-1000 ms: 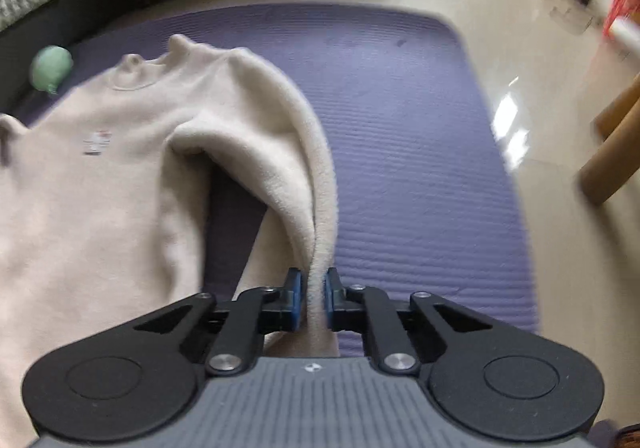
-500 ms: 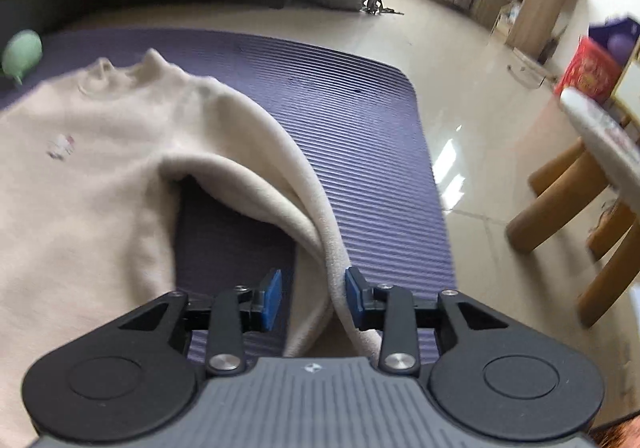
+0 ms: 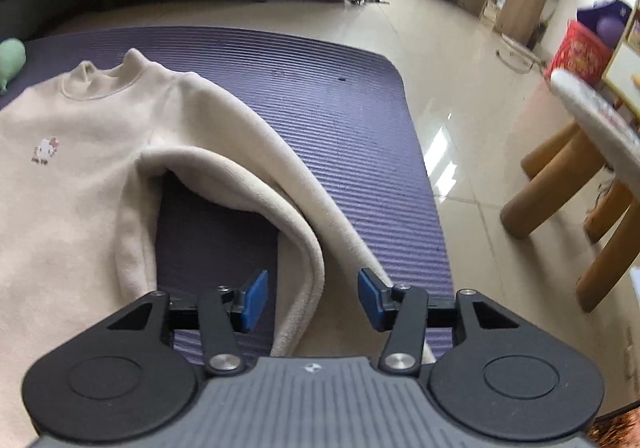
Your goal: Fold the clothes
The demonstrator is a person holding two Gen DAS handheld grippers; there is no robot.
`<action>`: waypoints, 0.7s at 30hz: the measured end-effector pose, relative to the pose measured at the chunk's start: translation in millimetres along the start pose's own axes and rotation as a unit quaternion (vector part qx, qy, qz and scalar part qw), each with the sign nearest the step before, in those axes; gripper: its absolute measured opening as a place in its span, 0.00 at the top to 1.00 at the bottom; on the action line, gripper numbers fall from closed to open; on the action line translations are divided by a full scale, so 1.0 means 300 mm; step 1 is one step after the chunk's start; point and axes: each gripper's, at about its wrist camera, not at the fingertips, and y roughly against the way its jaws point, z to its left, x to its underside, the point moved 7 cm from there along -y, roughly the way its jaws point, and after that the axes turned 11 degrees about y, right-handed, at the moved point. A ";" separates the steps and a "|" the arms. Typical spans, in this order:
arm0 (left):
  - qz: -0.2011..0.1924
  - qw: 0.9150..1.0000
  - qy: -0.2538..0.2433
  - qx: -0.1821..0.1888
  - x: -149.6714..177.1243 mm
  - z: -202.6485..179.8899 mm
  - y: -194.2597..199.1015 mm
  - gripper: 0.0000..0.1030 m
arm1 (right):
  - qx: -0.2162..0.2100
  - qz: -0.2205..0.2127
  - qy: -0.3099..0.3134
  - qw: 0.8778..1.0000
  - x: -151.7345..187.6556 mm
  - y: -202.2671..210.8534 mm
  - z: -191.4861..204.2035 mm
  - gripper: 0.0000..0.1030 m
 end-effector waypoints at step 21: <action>-0.201 0.972 -0.125 0.011 -0.593 -0.301 0.004 0.48 | -0.183 -0.153 0.031 0.971 -0.536 -0.221 0.250 0.48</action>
